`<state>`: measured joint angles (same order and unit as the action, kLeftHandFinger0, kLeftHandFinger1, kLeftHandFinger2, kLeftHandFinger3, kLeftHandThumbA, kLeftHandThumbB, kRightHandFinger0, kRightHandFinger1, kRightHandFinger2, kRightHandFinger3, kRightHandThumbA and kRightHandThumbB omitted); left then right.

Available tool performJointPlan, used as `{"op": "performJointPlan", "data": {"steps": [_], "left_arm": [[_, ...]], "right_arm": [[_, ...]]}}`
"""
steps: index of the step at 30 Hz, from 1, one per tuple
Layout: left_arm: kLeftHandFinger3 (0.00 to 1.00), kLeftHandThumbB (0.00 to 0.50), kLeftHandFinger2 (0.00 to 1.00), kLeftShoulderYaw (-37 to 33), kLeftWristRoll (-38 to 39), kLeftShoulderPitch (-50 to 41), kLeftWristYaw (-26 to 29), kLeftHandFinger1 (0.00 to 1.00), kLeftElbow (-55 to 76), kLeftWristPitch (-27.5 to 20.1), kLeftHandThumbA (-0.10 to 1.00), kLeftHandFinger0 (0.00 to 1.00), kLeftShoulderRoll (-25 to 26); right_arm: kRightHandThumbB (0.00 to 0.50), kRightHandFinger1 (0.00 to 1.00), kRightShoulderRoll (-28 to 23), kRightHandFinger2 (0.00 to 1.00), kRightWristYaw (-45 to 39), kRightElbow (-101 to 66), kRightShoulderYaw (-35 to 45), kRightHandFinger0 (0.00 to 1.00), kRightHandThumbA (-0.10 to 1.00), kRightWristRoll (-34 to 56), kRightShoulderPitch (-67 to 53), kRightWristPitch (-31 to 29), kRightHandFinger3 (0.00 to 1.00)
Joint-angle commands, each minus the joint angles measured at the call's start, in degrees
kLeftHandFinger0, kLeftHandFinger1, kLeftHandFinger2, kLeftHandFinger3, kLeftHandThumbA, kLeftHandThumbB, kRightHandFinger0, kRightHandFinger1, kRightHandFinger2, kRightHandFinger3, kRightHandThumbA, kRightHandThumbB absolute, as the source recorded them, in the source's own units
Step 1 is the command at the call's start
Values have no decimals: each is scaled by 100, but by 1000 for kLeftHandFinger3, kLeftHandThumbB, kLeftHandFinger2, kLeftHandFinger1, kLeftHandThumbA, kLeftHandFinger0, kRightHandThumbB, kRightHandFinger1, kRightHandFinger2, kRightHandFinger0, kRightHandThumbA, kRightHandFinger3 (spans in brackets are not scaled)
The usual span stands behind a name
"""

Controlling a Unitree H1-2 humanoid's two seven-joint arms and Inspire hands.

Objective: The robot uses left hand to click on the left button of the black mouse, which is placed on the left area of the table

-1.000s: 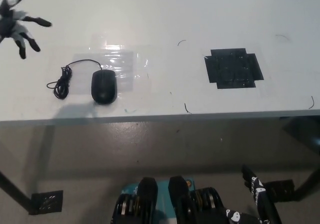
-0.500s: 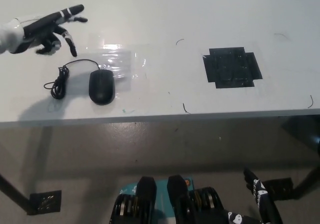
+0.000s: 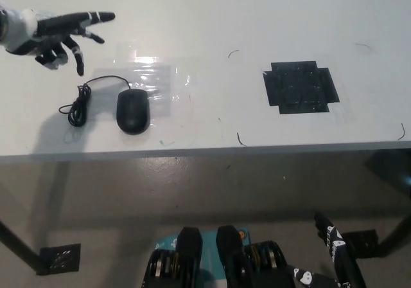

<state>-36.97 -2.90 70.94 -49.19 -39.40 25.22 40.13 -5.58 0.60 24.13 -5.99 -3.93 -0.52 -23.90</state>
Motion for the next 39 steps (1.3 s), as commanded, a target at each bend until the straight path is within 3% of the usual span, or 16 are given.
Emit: {"op": "performJointPlan", "data": {"steps": [1,4,7,9,10,11,13,16,19,22,25,28,31,32,37,39], "left_arm": [[1000,342,330,-152,-660,455,-240,0,-57,-343,1000,0,-42],[1000,281,228,-63,-687,483,-239,0,-126,-235,1000,0,-185],[1000,304,174,-143,-920,493,-181,0,-254,-375,1000,0,-348],[1000,313,157,-214,-1052,466,-161,0,-335,-742,1000,0,-398],[1000,334,234,-231,-1126,457,-129,8,-419,-784,1000,0,-459],[1000,370,466,-241,-1197,459,-123,92,-521,-744,1000,0,-530],[1000,364,421,-236,-1215,479,-204,13,-738,-798,1000,0,-629],[1000,365,356,-223,-1280,574,-280,0,-1046,-830,1000,0,-781],[1000,379,467,-242,-1405,651,-292,49,-1231,-846,1000,0,-897],[1000,383,398,-252,-1511,737,-328,0,-1469,-904,1000,0,-1003],[1000,377,424,-279,-1614,766,-351,1,-1603,-1128,1000,0,-1043],[1000,398,399,-317,-1749,794,-284,0,-1770,-1246,1000,0,-1081],[1000,389,367,-338,-1841,881,-379,0,-1899,-1385,1000,0,-1104],[1000,395,381,-322,-1849,908,-389,1,-1969,-1384,1000,0,-1136],[1000,411,689,-298,-1922,980,-467,203,-2135,-1379,1000,0,-1267],[1000,416,693,-275,-1940,979,-450,229,-2180,-1395,1000,0,-1301]], "right_arm": [[374,1000,-78,1000,74,-245,37,1000,1000,-63,56,-303,1000],[374,1000,-88,1000,89,-241,34,1000,1000,-109,101,-303,1000],[377,1000,-73,1000,97,-238,36,1000,1000,-107,97,-303,1000],[381,1000,-63,1000,100,-242,31,1000,1000,-100,86,-303,1000],[381,1000,-63,1000,91,-244,34,1000,1000,-87,87,-303,1000],[382,1000,-61,1000,78,-238,40,1000,1000,-62,91,-303,1000],[382,1000,-62,1000,81,-236,46,1000,1000,-69,90,-303,1000],[380,1000,-64,1000,78,-251,58,1000,1000,-54,93,-303,1000],[378,1000,-68,1000,94,-247,69,1000,1000,-62,100,-303,1000],[383,1000,-59,1000,109,-228,79,1000,1000,-62,110,-303,1000],[388,1000,-49,1000,101,-263,89,1000,1000,-46,67,-303,1000],[398,1000,-41,1000,112,-277,96,1000,1000,-61,62,-303,1000],[385,1000,-37,1000,115,-298,98,1000,1000,-66,70,-303,1000],[384,1000,-39,1000,115,-290,99,1000,1000,-62,76,-303,1000],[393,1000,-39,1000,138,-264,102,1000,1000,-93,94,-303,1000],[393,1000,-40,1000,143,-282,103,1000,1000,-104,83,-303,1000]]}}
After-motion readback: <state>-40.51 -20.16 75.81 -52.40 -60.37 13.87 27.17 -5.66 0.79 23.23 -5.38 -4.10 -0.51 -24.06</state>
